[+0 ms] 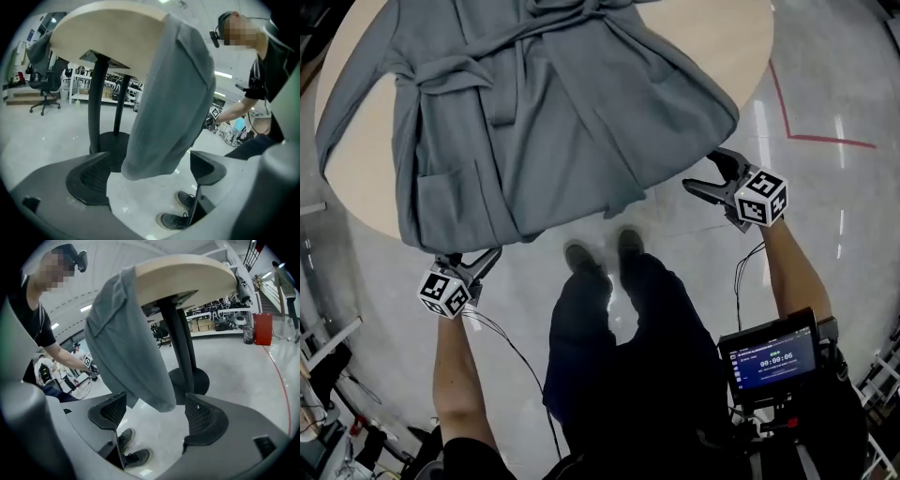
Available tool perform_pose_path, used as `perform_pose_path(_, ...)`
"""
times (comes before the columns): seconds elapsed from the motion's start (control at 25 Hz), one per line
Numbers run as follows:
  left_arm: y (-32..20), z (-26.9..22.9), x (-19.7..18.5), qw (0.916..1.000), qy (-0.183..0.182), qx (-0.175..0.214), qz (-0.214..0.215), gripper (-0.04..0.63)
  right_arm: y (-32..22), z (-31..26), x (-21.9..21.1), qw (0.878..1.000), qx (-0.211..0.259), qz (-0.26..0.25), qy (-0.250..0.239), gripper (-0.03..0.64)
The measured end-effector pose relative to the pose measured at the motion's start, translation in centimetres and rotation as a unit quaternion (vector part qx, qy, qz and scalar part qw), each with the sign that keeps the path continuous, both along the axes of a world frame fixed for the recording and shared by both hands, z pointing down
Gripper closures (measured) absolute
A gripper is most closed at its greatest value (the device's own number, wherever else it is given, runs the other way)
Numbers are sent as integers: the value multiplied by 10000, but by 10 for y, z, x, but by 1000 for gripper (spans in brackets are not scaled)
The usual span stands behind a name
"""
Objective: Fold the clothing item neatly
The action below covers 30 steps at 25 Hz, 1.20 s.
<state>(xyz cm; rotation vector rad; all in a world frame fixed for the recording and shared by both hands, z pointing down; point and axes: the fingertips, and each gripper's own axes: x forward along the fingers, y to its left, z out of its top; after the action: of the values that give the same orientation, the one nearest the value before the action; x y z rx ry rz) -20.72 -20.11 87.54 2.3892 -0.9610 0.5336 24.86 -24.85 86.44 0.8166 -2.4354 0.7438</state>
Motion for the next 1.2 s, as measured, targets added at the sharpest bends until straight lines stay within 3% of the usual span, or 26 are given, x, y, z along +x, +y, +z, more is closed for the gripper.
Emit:
perform_pose_path(0.2, -30, 42, 15, 9985, -182, 190, 474, 83, -25, 48, -3, 9999, 1, -158, -32, 253)
perform_pose_path(0.32, -29, 50, 19, 9990, -115, 188, 377, 84, -30, 55, -8, 9998, -43, -78, -166, 255)
perform_pose_path(0.44, -13, 55, 20, 9983, -331, 50, 487, 84, -11, 58, -10, 9996, -217, -169, -82, 255)
perform_pose_path(0.52, -13, 44, 14, 9992, -277, -45, 275, 84, -8, 51, -3, 9992, -391, 30, -106, 255)
perform_pose_path(0.64, 21, 23, -15, 9980, -306, -519, -202, 84, 10, 18, 14, 9958, -594, 655, -227, 255)
perform_pose_path(0.76, 35, -23, -43, 9947, -341, -680, -687, 84, -1, -58, 37, 9926, -335, 1155, -149, 255)
perform_pose_path(0.88, 34, -99, -54, 9937, -123, -462, -1018, 84, -15, -141, 51, 9895, -35, 1443, -30, 255)
perform_pose_path(1.04, 6, -211, -53, 9915, 339, 219, -1235, 86, -53, -216, 74, 9781, 353, 2046, -115, 255)
perform_pose_path(1.2, -45, -299, -29, 9848, 592, 1045, -1254, 87, -112, -258, 114, 9577, 915, 2728, -42, 256)
